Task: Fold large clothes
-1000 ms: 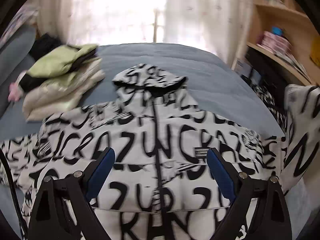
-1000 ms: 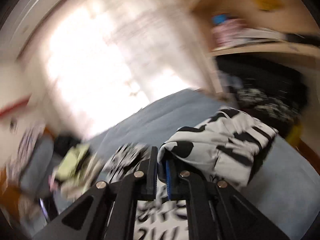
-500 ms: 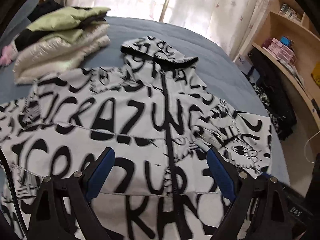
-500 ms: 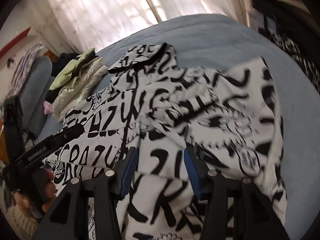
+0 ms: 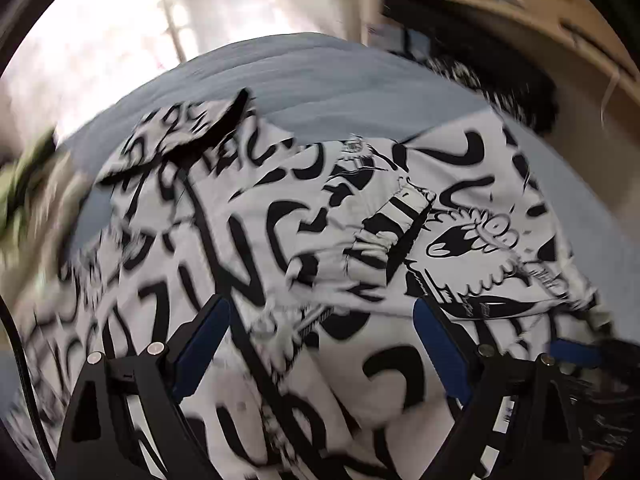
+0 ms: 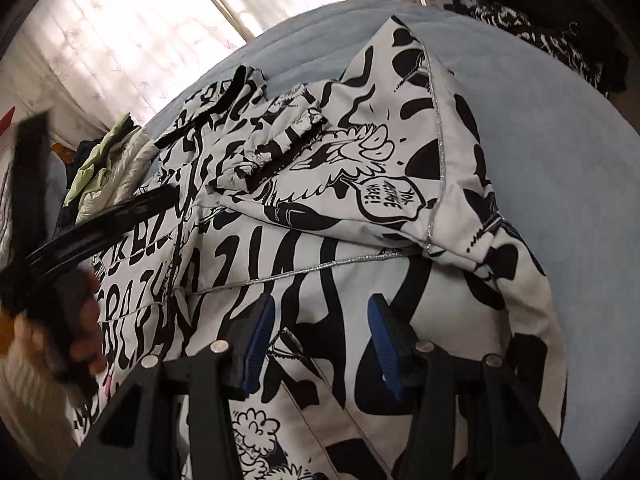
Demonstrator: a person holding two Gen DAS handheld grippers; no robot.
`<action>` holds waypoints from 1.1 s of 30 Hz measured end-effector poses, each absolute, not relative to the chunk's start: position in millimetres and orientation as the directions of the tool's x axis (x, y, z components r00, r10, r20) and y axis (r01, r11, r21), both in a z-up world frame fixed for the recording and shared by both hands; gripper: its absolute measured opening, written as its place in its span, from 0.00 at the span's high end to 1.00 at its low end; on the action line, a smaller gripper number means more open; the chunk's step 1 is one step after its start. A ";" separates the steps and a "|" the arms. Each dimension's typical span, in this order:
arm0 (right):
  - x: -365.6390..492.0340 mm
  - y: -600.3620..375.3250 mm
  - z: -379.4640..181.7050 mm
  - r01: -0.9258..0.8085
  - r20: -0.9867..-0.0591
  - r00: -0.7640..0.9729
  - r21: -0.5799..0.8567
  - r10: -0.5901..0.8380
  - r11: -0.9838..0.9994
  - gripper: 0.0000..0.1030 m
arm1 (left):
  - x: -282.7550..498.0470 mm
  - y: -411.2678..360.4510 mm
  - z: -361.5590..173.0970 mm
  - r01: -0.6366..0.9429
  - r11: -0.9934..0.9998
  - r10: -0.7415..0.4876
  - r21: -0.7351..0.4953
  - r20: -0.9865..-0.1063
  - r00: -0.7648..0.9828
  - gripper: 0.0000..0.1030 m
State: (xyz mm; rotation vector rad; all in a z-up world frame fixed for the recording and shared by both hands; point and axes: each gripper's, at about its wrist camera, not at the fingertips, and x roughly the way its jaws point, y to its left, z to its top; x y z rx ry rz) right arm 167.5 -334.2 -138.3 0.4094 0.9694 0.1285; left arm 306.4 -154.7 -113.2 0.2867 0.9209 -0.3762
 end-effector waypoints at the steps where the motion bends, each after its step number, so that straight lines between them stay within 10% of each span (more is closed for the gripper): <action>1: 165.7 -334.4 -138.7 0.073 -0.768 0.574 0.393 0.284 0.917 0.53 | 312.6 -164.4 -115.3 0.461 0.882 -0.188 0.100 -0.821 0.539 0.11; 17: 156.2 -337.6 -158.5 0.065 -0.721 0.632 0.414 0.284 0.908 0.53 | 377.6 -243.5 -172.2 0.535 0.820 -0.072 0.202 -0.892 0.446 0.02; 18: 156.4 -338.0 -158.8 0.065 -0.719 0.632 0.419 0.287 0.906 0.53 | 381.5 -244.9 -172.1 0.521 0.828 -0.064 0.205 -0.889 0.453 0.06; 20: 157.0 -338.9 -159.2 0.065 -0.716 0.633 0.427 0.293 0.902 0.53 | 388.2 -248.2 -169.2 0.509 0.841 -0.077 0.186 -0.889 0.451 0.54; 22: 157.5 -340.1 -159.0 0.065 -0.714 0.634 0.433 0.298 0.899 0.53 | 390.3 -245.7 -161.7 0.440 0.868 -0.018 0.231 -0.869 0.494 0.73; 33: 157.4 -345.0 -162.2 0.059 -0.702 0.641 0.449 0.311 0.892 0.53 | 340.3 -130.1 -63.9 0.148 0.976 -0.215 -0.158 -0.785 0.581 0.79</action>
